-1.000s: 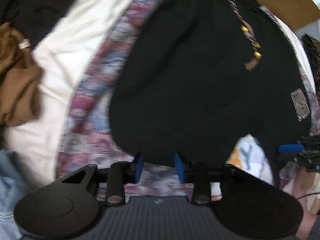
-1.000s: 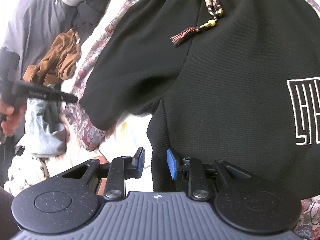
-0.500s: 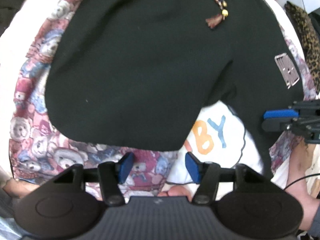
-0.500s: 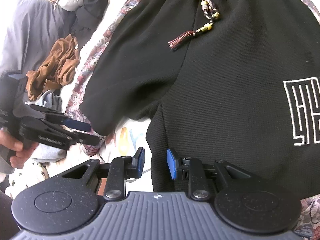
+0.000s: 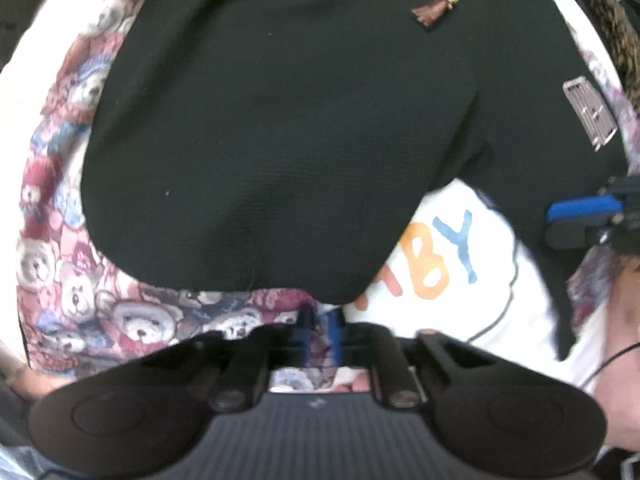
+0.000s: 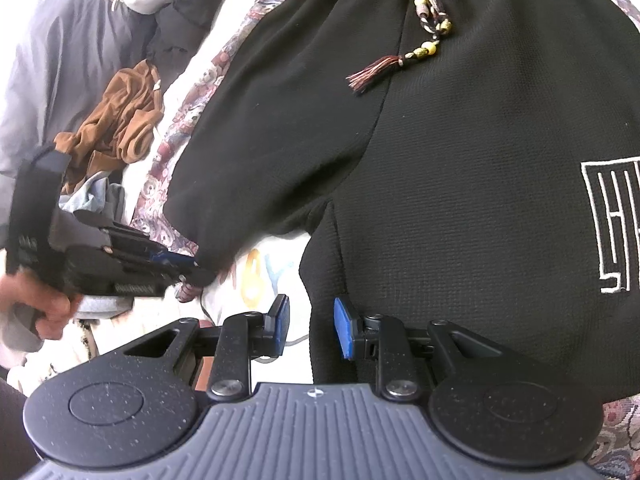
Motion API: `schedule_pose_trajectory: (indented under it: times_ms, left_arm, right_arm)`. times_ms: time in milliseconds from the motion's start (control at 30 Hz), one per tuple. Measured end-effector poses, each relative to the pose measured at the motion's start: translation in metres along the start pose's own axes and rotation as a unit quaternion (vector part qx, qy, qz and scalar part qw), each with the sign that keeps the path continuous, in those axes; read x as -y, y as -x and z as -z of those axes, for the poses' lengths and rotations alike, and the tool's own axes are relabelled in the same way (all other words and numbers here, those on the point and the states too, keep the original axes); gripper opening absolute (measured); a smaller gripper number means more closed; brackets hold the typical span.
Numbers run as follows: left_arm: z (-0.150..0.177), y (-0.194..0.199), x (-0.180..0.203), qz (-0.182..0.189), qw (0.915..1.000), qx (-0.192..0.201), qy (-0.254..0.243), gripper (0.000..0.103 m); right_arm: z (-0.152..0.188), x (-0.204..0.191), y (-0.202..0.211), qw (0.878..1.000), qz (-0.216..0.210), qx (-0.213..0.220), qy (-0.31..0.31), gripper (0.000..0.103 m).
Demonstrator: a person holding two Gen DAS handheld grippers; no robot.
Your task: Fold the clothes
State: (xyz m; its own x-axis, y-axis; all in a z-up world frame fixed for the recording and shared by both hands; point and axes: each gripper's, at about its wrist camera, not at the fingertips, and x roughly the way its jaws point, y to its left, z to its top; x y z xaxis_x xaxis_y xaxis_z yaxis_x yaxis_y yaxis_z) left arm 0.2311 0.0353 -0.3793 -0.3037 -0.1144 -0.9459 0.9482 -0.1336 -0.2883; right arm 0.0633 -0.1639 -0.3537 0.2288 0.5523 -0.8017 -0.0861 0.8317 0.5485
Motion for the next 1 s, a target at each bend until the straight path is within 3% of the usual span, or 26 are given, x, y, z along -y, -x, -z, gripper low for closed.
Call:
schedule_pose_trajectory:
  times_ms: [333,500,767,1000]
  left_arm:
    - [-0.024,0.053,-0.029,0.004,0.9996,0.025,-0.009,0.002]
    - [-0.048,0.065,-0.043,-0.014,0.9986,0.044,-0.028,0.002]
    - [-0.071,0.058,-0.053,-0.047,0.995,0.064,-0.061,0.001]
    - [-0.085,0.04,-0.054,-0.077,0.9902,0.074,-0.091,0.001]
  right_arm:
    - [0.003,-0.004,-0.003,1.0,-0.002,-0.003,0.006,0.031]
    - [0.002,-0.006,-0.008,1.0,-0.005,-0.008,0.007,0.032]
    - [-0.009,-0.022,-0.012,0.999,-0.029,-0.002,0.023,0.032]
    - [-0.013,-0.02,-0.022,0.998,-0.057,0.003,-0.014,0.031]
